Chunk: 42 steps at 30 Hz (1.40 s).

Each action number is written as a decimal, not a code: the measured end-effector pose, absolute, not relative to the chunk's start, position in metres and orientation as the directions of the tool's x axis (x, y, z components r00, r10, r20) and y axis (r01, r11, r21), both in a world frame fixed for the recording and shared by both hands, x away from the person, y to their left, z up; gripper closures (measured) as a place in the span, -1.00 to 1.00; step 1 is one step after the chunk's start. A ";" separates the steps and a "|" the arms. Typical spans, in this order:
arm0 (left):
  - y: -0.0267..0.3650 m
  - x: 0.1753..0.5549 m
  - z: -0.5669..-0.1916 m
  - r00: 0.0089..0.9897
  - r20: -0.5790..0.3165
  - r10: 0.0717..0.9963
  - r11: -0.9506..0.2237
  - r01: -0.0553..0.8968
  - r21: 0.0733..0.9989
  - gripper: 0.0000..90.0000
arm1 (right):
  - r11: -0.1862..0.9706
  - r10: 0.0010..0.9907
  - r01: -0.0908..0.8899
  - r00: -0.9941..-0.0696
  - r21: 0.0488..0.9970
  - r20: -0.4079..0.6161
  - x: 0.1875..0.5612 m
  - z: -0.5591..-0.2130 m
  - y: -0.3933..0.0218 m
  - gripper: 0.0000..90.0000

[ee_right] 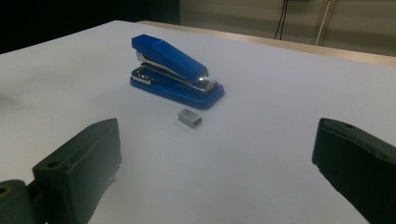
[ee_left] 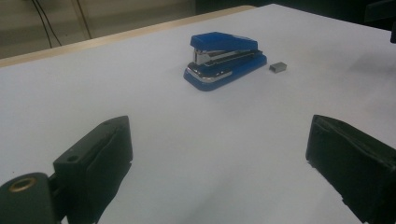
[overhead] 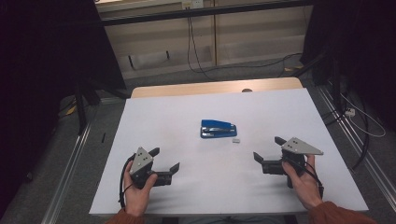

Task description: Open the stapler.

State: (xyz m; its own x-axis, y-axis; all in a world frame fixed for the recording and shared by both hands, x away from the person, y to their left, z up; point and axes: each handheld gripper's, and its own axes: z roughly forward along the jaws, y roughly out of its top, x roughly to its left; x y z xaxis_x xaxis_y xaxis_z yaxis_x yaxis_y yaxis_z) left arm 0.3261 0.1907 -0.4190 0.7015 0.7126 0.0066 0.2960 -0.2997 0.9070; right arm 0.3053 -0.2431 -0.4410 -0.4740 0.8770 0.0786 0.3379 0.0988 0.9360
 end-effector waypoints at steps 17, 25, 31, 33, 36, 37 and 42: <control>0.172 0.338 -0.414 0.714 0.023 0.699 -0.318 0.282 0.905 -0.84 | 0.127 0.868 0.341 -0.492 0.931 0.061 0.318 -0.440 -0.217 -0.97; 0.161 0.350 -0.417 0.704 -0.025 0.710 -0.285 0.319 0.904 -0.84 | 0.140 0.850 0.331 -0.523 0.933 0.058 0.326 -0.439 -0.206 -0.96; 0.147 0.361 -0.416 0.719 -0.037 0.694 -0.287 0.323 0.902 -0.88 | 0.139 0.830 0.332 -0.553 0.933 0.073 0.332 -0.439 -0.198 -0.96; 0.143 0.365 -0.415 0.721 -0.013 0.693 -0.304 0.308 0.901 -0.88 | 0.146 0.836 0.319 -0.546 0.936 0.056 0.333 -0.437 -0.196 -0.89; 0.138 0.370 -0.415 0.708 0.001 0.706 -0.303 0.301 0.904 -0.91 | 0.142 0.839 0.295 -0.543 0.945 0.044 0.334 -0.434 -0.192 -0.89; 0.137 0.372 -0.415 0.712 0.004 0.702 -0.309 0.300 0.903 -0.92 | 0.144 0.834 0.290 -0.550 0.946 0.042 0.335 -0.433 -0.191 -0.91; 0.131 0.383 -0.415 0.713 0.013 0.701 -0.313 0.291 0.904 -0.91 | 0.125 0.802 0.277 -0.593 0.953 0.067 0.341 -0.433 -0.184 -0.93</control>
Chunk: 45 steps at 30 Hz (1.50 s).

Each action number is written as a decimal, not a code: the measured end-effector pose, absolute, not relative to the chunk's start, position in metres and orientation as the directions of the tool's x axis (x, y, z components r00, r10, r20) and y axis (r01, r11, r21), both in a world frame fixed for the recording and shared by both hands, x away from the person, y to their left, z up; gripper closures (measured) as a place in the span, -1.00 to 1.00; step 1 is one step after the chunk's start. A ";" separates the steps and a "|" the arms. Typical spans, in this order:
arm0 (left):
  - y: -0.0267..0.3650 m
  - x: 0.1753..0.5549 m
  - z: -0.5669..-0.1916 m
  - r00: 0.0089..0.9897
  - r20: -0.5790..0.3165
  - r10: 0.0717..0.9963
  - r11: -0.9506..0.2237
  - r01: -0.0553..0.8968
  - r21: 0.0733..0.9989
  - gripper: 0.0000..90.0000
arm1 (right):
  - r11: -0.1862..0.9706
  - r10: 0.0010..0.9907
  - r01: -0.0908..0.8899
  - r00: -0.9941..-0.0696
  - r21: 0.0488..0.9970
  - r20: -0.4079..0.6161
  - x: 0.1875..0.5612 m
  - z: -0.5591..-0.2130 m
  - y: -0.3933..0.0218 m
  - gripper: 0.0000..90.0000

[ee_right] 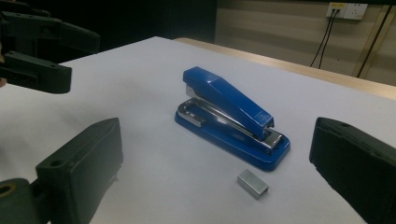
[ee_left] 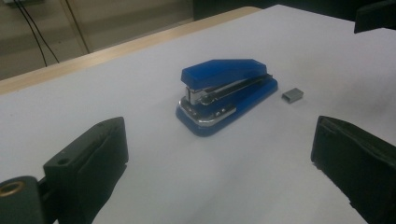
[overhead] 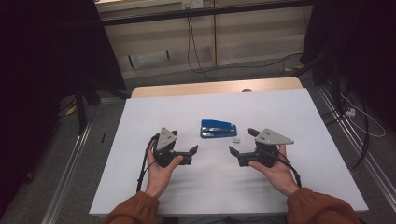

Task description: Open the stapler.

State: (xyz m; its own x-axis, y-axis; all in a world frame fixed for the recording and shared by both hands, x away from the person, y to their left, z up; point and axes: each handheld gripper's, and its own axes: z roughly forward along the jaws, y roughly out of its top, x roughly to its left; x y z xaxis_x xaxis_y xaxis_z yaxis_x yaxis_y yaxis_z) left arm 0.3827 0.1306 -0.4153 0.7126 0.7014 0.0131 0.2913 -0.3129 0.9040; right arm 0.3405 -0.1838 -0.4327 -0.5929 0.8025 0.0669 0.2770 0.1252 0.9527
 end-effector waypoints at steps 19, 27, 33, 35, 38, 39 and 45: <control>0.100 0.432 -0.420 0.720 0.016 0.694 -0.319 0.287 0.903 -0.88 | 0.127 0.793 0.294 -0.604 0.947 0.081 0.365 -0.434 -0.160 -0.79; 0.108 0.435 -0.422 0.718 0.011 0.696 -0.324 0.301 0.897 -0.88 | 0.157 0.781 0.307 -0.620 0.939 0.072 0.366 -0.439 -0.154 -0.66; 0.109 0.440 -0.428 0.716 -0.010 0.698 -0.324 0.328 0.887 -0.85 | 0.149 0.780 0.292 -0.622 0.945 0.069 0.369 -0.443 -0.149 -0.49; 0.109 0.440 -0.428 0.717 -0.004 0.697 -0.324 0.321 0.890 -0.85 | 0.155 0.783 0.294 -0.619 0.943 0.064 0.371 -0.444 -0.148 -0.41; 0.109 0.440 -0.429 0.715 0.042 0.697 -0.355 0.294 0.887 -0.84 | 0.177 0.771 0.295 -0.635 0.939 0.054 0.373 -0.442 -0.147 -0.25; 0.109 0.441 -0.430 0.716 0.045 0.697 -0.366 0.301 0.881 -0.84 | 0.175 0.772 0.297 -0.633 0.939 0.056 0.374 -0.440 -0.147 -0.25; 0.108 0.441 -0.432 0.721 0.026 0.692 -0.363 0.316 0.877 -0.85 | 0.181 0.756 0.324 -0.649 0.929 0.080 0.380 -0.439 -0.141 0.13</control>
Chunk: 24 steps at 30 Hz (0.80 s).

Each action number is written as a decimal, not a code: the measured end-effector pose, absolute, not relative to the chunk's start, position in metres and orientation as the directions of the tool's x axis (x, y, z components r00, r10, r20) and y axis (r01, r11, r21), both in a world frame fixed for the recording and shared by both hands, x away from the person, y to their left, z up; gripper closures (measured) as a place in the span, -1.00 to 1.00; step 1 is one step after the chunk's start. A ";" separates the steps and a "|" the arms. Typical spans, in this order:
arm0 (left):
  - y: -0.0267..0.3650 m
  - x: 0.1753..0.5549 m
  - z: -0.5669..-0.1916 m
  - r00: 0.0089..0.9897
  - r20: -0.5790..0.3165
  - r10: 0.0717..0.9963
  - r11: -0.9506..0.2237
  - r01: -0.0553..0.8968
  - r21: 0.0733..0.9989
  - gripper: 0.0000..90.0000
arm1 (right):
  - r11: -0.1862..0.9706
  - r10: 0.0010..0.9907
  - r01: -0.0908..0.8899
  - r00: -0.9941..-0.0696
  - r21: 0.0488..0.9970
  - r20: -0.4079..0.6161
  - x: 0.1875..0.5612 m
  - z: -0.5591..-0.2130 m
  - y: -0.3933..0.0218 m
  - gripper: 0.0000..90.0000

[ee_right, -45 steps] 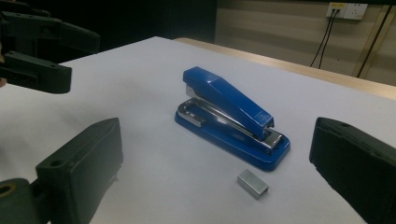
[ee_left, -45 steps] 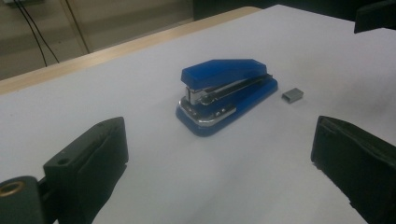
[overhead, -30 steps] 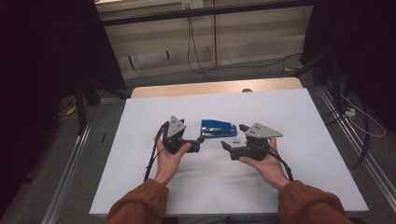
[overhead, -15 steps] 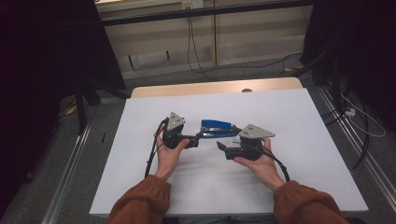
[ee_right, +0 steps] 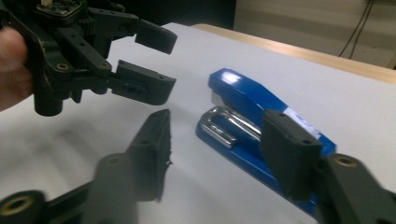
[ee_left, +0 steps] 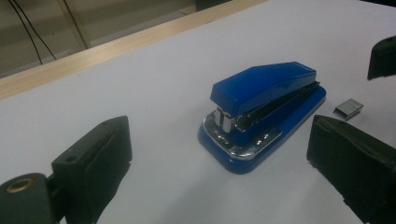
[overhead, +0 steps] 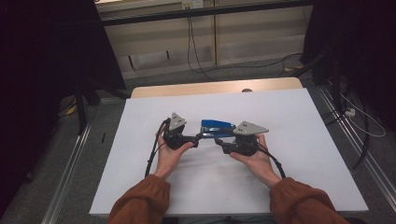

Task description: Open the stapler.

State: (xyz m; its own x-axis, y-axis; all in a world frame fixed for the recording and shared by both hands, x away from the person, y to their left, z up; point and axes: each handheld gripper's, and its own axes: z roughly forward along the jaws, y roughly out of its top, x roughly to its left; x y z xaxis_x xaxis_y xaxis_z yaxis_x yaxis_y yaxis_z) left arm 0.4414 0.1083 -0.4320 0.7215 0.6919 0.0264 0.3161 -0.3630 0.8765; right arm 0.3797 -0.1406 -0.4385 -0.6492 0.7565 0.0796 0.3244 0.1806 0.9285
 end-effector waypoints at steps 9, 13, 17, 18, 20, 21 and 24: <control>0.112 0.445 -0.439 0.713 -0.001 0.701 -0.359 0.354 0.863 -0.87 | 0.205 0.744 0.326 -0.665 0.923 0.070 0.387 -0.440 -0.134 0.59; 0.111 0.444 -0.438 0.718 0.000 0.696 -0.359 0.349 0.866 -0.85 | 0.195 0.734 0.340 -0.672 0.920 0.093 0.391 -0.441 -0.130 0.94; 0.111 0.443 -0.438 0.721 -0.007 0.693 -0.363 0.357 0.861 -0.75 | 0.216 0.733 0.351 -0.675 0.911 0.086 0.395 -0.443 -0.126 1.00; 0.111 0.443 -0.438 0.722 -0.016 0.692 -0.359 0.363 0.860 -0.70 | 0.226 0.732 0.353 -0.676 0.908 0.081 0.396 -0.444 -0.125 1.00; 0.111 0.442 -0.437 0.723 -0.031 0.691 -0.345 0.367 0.864 -0.59 | 0.238 0.731 0.355 -0.678 0.904 0.074 0.399 -0.444 -0.123 1.00; 0.111 0.441 -0.436 0.720 -0.043 0.692 -0.337 0.375 0.863 -0.54 | 0.237 0.731 0.356 -0.678 0.904 0.075 0.400 -0.444 -0.122 1.00; 0.110 0.439 -0.435 0.720 -0.044 0.692 -0.332 0.372 0.867 -0.30 | 0.243 0.730 0.354 -0.680 0.903 0.070 0.404 -0.444 -0.119 1.00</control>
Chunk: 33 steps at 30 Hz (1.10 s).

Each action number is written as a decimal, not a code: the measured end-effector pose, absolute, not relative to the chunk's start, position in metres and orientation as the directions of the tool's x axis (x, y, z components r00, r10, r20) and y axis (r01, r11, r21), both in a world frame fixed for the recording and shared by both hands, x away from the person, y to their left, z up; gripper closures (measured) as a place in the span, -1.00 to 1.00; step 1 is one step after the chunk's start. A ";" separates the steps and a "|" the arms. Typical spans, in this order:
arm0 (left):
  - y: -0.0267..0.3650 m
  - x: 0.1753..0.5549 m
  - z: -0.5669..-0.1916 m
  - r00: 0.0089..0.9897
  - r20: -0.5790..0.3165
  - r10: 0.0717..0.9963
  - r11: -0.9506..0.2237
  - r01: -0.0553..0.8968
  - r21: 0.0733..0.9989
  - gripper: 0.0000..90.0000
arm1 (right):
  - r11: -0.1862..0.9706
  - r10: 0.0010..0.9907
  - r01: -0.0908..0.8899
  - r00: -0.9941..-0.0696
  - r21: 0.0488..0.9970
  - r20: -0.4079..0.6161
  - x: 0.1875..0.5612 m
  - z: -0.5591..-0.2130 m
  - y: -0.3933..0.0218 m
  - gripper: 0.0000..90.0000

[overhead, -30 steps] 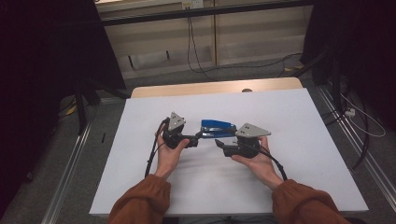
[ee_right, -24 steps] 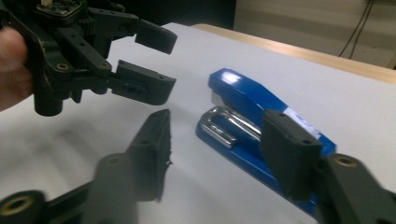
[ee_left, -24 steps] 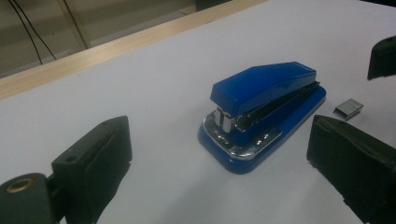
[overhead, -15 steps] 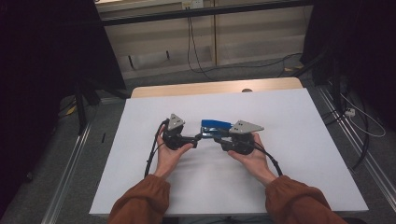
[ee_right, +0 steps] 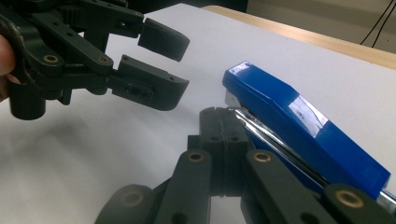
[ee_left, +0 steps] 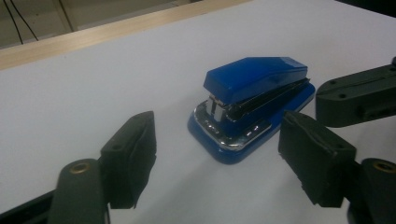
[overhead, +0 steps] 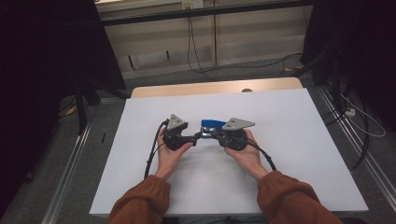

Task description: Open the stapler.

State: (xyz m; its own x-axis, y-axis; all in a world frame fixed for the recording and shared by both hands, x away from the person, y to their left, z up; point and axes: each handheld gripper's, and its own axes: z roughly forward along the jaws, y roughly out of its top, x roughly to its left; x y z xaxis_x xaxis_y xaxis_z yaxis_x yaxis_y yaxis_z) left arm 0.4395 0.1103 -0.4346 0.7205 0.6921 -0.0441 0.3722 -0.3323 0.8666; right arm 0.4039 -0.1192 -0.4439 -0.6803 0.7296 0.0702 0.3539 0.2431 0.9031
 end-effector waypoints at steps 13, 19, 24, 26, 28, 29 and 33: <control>0.112 0.449 -0.440 0.737 -0.071 0.672 -0.324 0.379 0.867 0.84 | 0.275 0.740 0.384 -0.670 0.882 0.060 0.418 -0.448 -0.115 1.00; 0.112 0.459 -0.440 0.721 -0.032 0.692 -0.347 0.370 0.862 1.00 | 0.285 0.743 0.401 -0.666 0.870 0.063 0.423 -0.451 -0.110 1.00; 0.109 0.472 -0.443 0.706 -0.024 0.707 -0.353 0.383 0.854 1.00 | 0.296 0.743 0.412 -0.666 0.862 0.063 0.427 -0.453 -0.106 1.00; 0.110 0.475 -0.445 0.703 -0.047 0.710 -0.336 0.396 0.854 1.00 | 0.312 0.740 0.408 -0.671 0.858 0.050 0.426 -0.454 -0.103 1.00; 0.110 0.474 -0.447 0.711 -0.047 0.702 -0.348 0.399 0.848 1.00 | 0.317 0.744 0.412 -0.667 0.854 0.045 0.428 -0.456 -0.103 1.00; 0.109 0.474 -0.447 0.719 -0.044 0.693 -0.358 0.396 0.846 1.00 | 0.325 0.746 0.418 -0.665 0.849 0.042 0.429 -0.456 -0.103 1.00; 0.106 0.472 -0.447 0.733 -0.042 0.678 -0.372 0.391 0.842 1.00 | 0.337 0.749 0.419 -0.662 0.843 0.030 0.431 -0.457 -0.101 1.00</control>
State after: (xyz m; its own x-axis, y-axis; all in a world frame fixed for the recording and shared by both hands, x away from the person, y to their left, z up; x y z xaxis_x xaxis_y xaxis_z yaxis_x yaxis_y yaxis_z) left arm 0.4717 0.1059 -0.4471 0.7335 0.6785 -0.0415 0.3915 -0.3717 0.8418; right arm 0.4312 -0.1011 -0.4571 -0.6622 0.7488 0.0298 0.4190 0.3370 0.8432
